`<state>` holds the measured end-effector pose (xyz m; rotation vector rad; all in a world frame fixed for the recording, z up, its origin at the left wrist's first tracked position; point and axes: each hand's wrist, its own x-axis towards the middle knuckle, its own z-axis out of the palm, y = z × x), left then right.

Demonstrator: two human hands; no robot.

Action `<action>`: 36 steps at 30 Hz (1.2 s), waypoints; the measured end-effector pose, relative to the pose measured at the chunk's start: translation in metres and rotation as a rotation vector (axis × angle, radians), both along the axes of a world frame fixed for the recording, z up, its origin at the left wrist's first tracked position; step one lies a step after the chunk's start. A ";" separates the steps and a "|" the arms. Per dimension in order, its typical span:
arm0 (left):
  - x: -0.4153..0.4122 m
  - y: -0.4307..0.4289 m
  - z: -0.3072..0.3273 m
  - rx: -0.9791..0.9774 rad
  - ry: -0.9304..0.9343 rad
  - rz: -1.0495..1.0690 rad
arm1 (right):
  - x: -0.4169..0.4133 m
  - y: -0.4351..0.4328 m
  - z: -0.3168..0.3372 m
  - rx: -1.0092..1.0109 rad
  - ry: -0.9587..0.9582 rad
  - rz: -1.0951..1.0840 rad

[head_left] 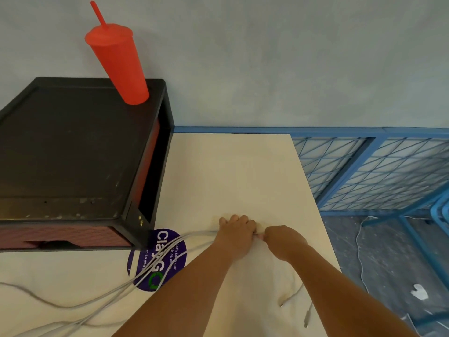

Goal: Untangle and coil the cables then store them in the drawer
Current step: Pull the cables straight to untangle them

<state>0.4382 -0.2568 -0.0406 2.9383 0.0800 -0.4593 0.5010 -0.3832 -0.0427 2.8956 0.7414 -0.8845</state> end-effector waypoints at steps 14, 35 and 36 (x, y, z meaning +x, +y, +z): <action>0.011 0.021 0.006 -0.278 0.037 0.067 | 0.008 -0.012 0.010 0.468 0.271 -0.325; 0.004 0.068 -0.004 -0.239 -0.027 0.392 | -0.010 -0.050 0.003 0.378 0.074 -0.222; 0.003 0.067 -0.005 -0.223 -0.027 0.374 | -0.012 -0.051 0.001 0.334 0.008 -0.183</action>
